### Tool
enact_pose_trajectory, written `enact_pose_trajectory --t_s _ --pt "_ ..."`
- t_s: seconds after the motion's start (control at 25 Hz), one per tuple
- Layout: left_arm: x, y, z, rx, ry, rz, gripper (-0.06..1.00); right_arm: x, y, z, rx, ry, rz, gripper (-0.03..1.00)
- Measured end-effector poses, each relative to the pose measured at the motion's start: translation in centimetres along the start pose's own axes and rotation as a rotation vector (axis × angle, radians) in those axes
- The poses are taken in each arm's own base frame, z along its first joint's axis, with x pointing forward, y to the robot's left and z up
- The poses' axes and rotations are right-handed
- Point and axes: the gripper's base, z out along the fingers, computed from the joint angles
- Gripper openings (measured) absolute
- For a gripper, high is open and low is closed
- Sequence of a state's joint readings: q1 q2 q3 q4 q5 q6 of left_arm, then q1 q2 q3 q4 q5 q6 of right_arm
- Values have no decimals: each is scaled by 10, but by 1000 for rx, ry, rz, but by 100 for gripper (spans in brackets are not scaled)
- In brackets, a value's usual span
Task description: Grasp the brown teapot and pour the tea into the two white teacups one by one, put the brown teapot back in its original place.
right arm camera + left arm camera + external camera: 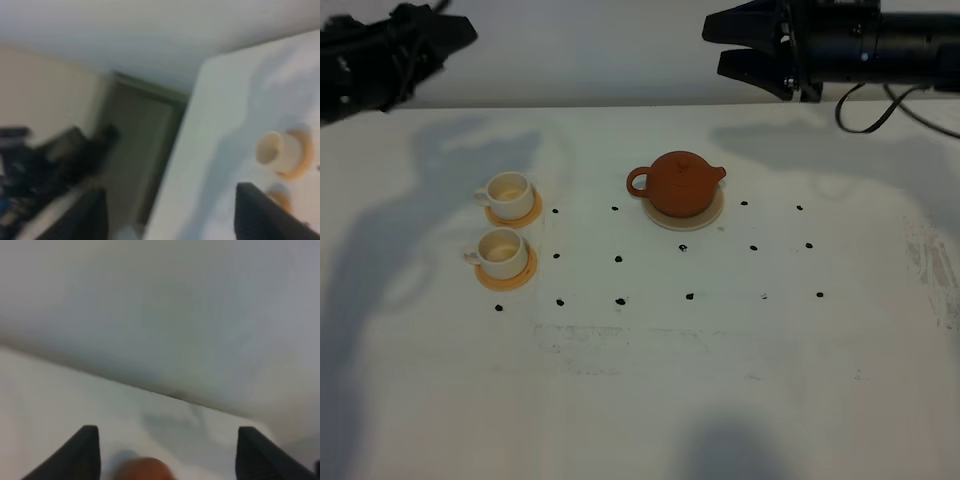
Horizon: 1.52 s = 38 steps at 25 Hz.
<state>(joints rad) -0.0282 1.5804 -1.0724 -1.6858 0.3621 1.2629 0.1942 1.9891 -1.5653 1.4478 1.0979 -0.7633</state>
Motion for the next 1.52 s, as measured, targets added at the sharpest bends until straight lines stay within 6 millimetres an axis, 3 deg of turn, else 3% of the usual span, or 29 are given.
enact_pose_trajectory --t_s 0.24,0.52,0.84,1.12,1.32,1.52 --pt "-22 -16 -41 -95 -64 339 55 -4 5 -9 184 12 -99 52" --pt "-24 -34 -86 -137 36 488 50 2 2 -1 338 45 -176 52" --pt "-14 -32 -148 -384 232 453 47 10 12 26 395 41 -235 52" --pt "-11 -59 -229 -422 108 462 47 14 15 33 409 49 -254 52" --pt "10 -72 -289 -438 78 448 47 18 18 41 432 54 -271 52" --pt "35 -76 -330 -455 99 430 46 23 25 57 429 84 -290 52"
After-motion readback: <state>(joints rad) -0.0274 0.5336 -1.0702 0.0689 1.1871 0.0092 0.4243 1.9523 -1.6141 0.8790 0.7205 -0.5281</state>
